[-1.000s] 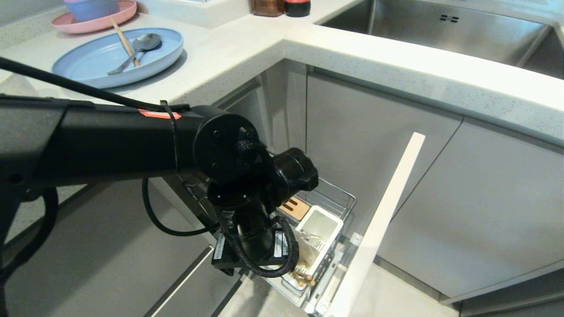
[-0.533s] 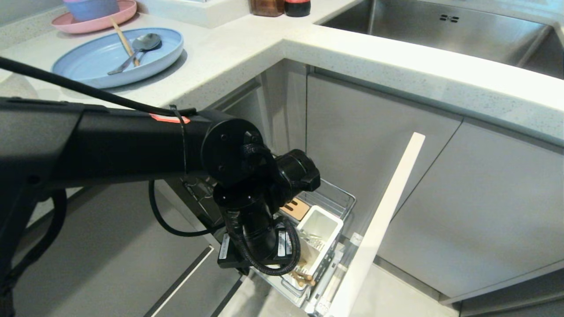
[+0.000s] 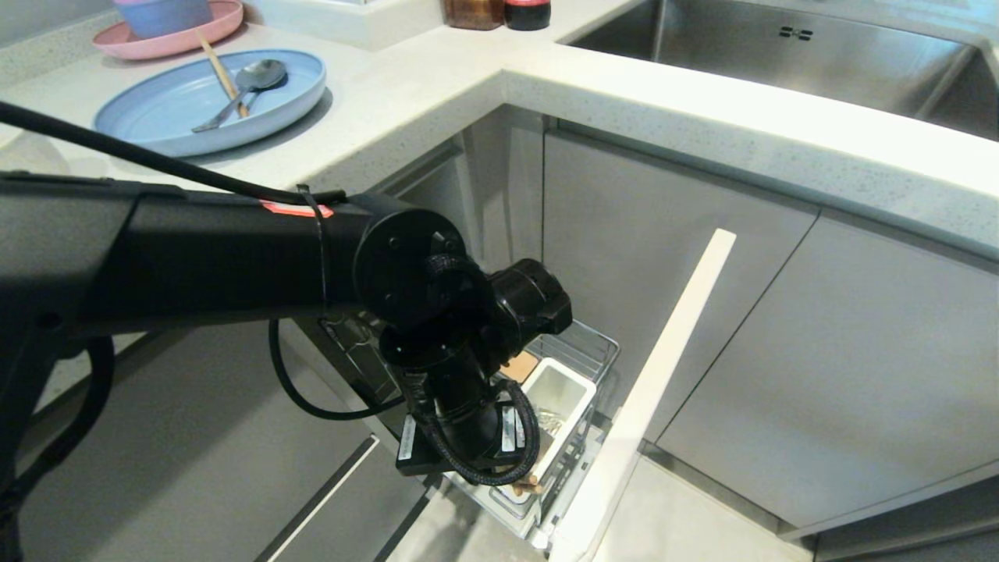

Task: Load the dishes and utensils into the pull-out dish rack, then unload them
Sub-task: Take the chopsticks out of the cupboard

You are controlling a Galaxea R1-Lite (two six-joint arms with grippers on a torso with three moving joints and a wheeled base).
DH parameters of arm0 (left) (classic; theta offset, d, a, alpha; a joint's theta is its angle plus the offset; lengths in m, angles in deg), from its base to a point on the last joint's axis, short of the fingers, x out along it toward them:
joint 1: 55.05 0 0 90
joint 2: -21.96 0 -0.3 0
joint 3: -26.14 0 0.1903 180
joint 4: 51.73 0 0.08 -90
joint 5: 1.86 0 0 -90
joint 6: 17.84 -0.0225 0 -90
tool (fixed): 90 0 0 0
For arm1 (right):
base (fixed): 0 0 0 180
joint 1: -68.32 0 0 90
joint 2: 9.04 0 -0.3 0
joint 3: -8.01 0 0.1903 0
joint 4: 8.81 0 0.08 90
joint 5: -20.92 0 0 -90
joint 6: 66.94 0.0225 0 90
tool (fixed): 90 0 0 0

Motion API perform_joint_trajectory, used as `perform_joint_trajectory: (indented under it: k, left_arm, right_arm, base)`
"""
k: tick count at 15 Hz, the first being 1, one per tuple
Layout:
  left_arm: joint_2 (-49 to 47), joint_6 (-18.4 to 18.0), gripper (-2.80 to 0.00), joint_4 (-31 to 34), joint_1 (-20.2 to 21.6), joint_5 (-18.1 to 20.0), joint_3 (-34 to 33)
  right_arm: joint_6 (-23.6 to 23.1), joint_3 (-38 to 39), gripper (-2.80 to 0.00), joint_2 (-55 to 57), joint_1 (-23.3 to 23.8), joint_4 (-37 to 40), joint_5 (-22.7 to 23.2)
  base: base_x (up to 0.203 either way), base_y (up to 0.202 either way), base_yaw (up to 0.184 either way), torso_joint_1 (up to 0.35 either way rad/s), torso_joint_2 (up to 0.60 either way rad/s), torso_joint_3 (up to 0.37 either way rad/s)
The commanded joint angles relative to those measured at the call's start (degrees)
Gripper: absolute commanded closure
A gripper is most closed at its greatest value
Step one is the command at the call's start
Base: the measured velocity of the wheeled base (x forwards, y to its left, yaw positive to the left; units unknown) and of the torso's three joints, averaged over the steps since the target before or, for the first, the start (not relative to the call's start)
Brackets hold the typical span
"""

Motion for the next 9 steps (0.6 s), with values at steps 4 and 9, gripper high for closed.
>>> perform_joint_trajectory:
  k: [4, 9]
  left_arm:
    - [3.29, 0.47, 0.0, 0.98, -0.63, 1.09, 0.21]
    - [10.19, 1.84, 0.0, 7.4, -3.64, 2.28, 3.39]
  right_arm:
    - [-0.01, 0.09, 0.0, 0.02, 0.0, 0.0, 0.01]
    - [-0.01, 0.09, 0.0, 0.02, 0.0, 0.0, 0.01]
  base:
    - [0.0, 0.0, 0.0, 0.0, 0.0, 0.0]
    - [0.0, 0.0, 0.0, 0.0, 0.0, 0.0]
